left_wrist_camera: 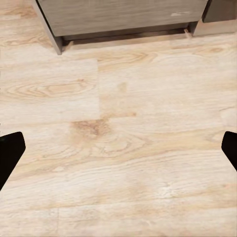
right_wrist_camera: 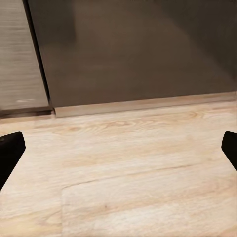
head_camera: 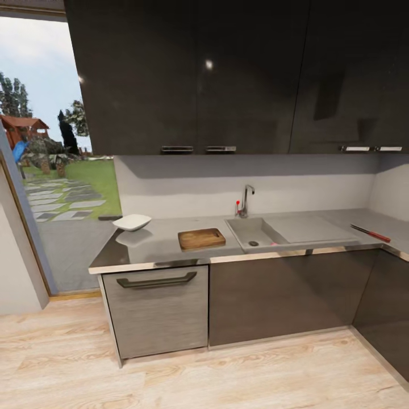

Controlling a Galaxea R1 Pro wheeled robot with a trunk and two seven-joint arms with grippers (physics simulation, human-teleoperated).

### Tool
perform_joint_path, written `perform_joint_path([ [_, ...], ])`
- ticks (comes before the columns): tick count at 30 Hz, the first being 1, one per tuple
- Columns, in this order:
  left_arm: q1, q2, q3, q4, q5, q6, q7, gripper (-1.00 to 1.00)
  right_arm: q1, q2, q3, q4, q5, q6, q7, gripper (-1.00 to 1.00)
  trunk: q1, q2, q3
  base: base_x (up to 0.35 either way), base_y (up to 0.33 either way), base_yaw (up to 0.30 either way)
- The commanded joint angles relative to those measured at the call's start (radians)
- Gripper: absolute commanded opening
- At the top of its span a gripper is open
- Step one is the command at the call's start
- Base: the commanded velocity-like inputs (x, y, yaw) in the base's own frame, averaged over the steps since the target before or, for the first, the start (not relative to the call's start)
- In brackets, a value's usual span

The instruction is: In the kitchen, take the Vidalia onion out of the sink, dice it on the chopping board with the paring knife, put the diced onion into the bowl on the countertop, then place both the paring knife and the chopping board into the sink.

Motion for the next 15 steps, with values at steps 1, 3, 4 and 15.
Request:
perform_joint_path([
  [1,-0.001,0.000,-0.004,0.001,-0.002,-0.002,0.008,1.00,-0.001,0.000,-0.002,0.000,0.011,-0.001,-0.010,1.00,-0.004,0.006,0.002,0.000,0.000,0.000],
  [3,-0.001,0.000,-0.005,0.001,-0.002,-0.002,0.008,1.00,-0.001,0.001,-0.002,0.000,0.011,-0.001,-0.010,1.00,-0.012,0.020,0.008,0.000,0.000,0.000],
  [4,-0.001,0.000,-0.005,0.001,-0.002,-0.002,0.008,1.00,-0.001,0.001,-0.001,0.000,0.011,-0.002,-0.010,1.00,-0.015,0.027,0.011,0.000,0.000,0.000],
  [15,-0.001,0.000,-0.005,0.001,-0.002,-0.002,0.008,1.00,-0.001,0.002,0.000,0.000,0.011,-0.001,-0.010,1.00,-0.058,0.104,0.046,0.000,0.000,0.000],
])
